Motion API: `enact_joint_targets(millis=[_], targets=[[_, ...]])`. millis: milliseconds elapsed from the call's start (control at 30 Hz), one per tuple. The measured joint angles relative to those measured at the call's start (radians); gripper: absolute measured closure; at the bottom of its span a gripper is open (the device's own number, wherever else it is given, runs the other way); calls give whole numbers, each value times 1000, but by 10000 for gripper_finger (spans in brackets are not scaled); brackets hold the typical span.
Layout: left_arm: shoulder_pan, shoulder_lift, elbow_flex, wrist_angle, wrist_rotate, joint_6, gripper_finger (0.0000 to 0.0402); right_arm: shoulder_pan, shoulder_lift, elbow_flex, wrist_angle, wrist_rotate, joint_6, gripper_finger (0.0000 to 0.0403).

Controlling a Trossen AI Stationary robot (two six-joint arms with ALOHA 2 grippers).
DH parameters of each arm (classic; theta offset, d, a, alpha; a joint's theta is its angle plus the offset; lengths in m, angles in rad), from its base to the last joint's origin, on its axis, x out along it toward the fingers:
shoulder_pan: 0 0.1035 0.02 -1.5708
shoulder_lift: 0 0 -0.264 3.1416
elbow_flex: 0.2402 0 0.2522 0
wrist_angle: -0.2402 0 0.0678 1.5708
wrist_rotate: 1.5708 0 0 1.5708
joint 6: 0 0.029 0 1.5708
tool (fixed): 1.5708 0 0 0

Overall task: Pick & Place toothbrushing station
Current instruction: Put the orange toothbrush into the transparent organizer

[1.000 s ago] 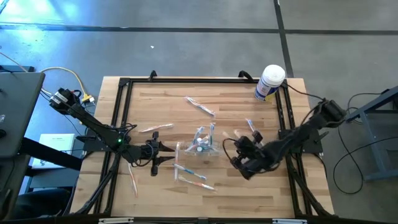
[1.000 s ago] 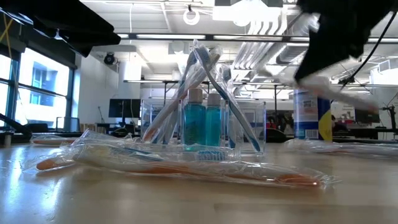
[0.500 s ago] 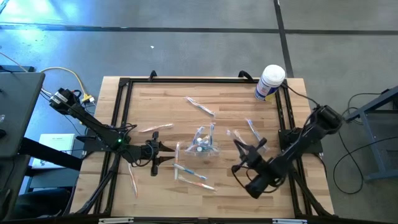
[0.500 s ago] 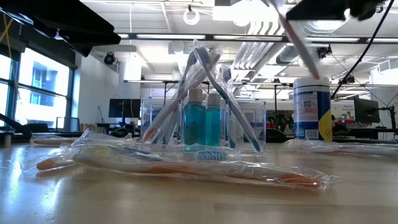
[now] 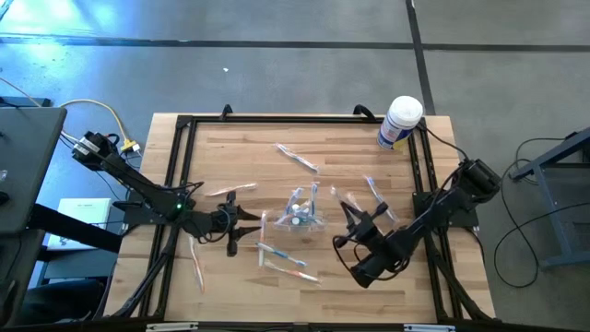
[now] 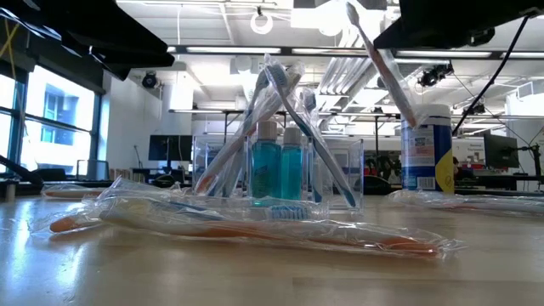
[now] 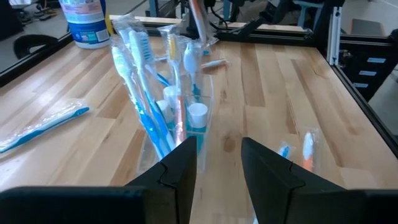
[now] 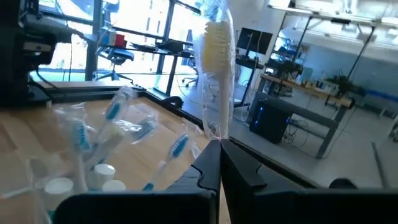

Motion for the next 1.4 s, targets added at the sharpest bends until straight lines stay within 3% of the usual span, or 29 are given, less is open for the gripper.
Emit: enact_joint_targets(millis=[200, 267, 367, 500, 633, 767, 900, 1133, 1400], targets=[[1, 0, 0, 0, 0, -4, 278, 14, 0, 1, 291, -13, -412, 400], [1, 0, 0, 0, 0, -4, 278, 14, -6, 1, 379, -65, -562, 400], [1, 0, 0, 0, 0, -5, 278, 5, -16, 1, 557, -224, -798, 400], [1, 0, 0, 0, 1, -7, 278, -21, -16, 1, 874, -523, -1112, 400], [-12, 2, 0, 0, 4, -12, 278, -50, -17, 1, 1081, -706, -1278, 400], [-30, 6, 0, -2, 5, -12, 278, -74, -17, -8, 1170, -736, -1360, 400], [-47, 6, -1, -2, 9, -15, 278, -97, -50, -138, 1353, -744, -1382, 400], [-60, 6, 0, -5, 10, -12, 278, -180, -174, -469, 1870, -987, -1324, 400], [-15, 6, 0, 3, 8, -12, 278, -310, -138, -535, 1938, -1191, -1166, 400]])
